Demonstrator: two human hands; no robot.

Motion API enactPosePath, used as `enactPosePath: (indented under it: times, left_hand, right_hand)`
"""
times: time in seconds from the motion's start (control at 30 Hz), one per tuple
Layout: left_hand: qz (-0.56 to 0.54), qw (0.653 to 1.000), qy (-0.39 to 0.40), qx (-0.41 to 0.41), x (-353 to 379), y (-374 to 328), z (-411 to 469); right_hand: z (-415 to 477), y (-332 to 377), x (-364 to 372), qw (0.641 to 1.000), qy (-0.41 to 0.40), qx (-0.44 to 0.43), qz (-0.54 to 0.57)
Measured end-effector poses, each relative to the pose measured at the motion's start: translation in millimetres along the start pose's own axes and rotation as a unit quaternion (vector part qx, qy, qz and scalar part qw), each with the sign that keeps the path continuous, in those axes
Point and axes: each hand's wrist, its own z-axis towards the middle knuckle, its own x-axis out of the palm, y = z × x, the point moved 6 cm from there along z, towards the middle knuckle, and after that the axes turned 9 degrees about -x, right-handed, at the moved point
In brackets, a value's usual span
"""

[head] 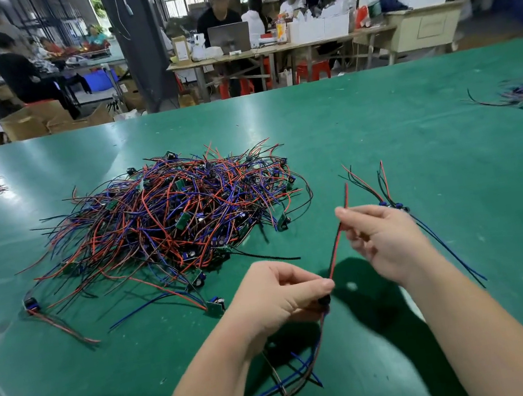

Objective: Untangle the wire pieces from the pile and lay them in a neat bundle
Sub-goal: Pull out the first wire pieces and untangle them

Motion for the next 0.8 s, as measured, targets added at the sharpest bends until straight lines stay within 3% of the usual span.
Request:
enactPosePath:
  times: [0.2,0.3,0.37,0.4,0.47,0.53,0.6,0.73,0.8]
  left_hand:
    - [0.075,0.997,0.009,-0.01,0.7,-1.1,-2.5]
    - [0.004,0.999,-0.054,0.002,-13.3,-4.3,-0.2]
    - [-0.071,0.991,-0.115,0.008,-23.1,-4.1,3.0]
    - [-0.101,0.985,-0.138,0.014,-26.1,-3.6,4.2]
    - [-0.139,0.977,-0.157,0.024,-27.9,-2.6,5.9]
    - [-0.146,0.977,-0.151,0.036,-26.8,-2.3,7.1]
    - [-0.145,0.979,-0.132,0.055,-24.0,-5.0,6.9]
    - [-0.136,0.979,-0.115,0.094,-22.0,-12.5,6.0]
    - [-0.006,0.971,-0.181,0.157,-30.5,-18.4,2.9]
  right_hand:
    - [6.5,2.5,-22.7,0.985,-0.115,-0.016,0.124]
    - [7.0,8.2,-20.0,0.984,-0.127,-0.058,0.113]
    - [1.6,13.4,-7.1,0.994,-0.047,-0.093,0.025]
    - [-4.2,13.4,5.9,0.992,0.043,-0.114,-0.039]
    - [-23.1,6.4,34.2,0.938,0.235,-0.155,-0.202]
    - [-34.9,0.9,47.1,0.87,0.292,-0.216,-0.333]
    - [-33.0,5.4,46.8,0.859,0.256,-0.262,-0.357]
    - [-20.5,19.4,33.5,0.896,0.16,-0.285,-0.302]
    - [-8.5,37.6,11.1,0.883,0.044,-0.336,-0.324]
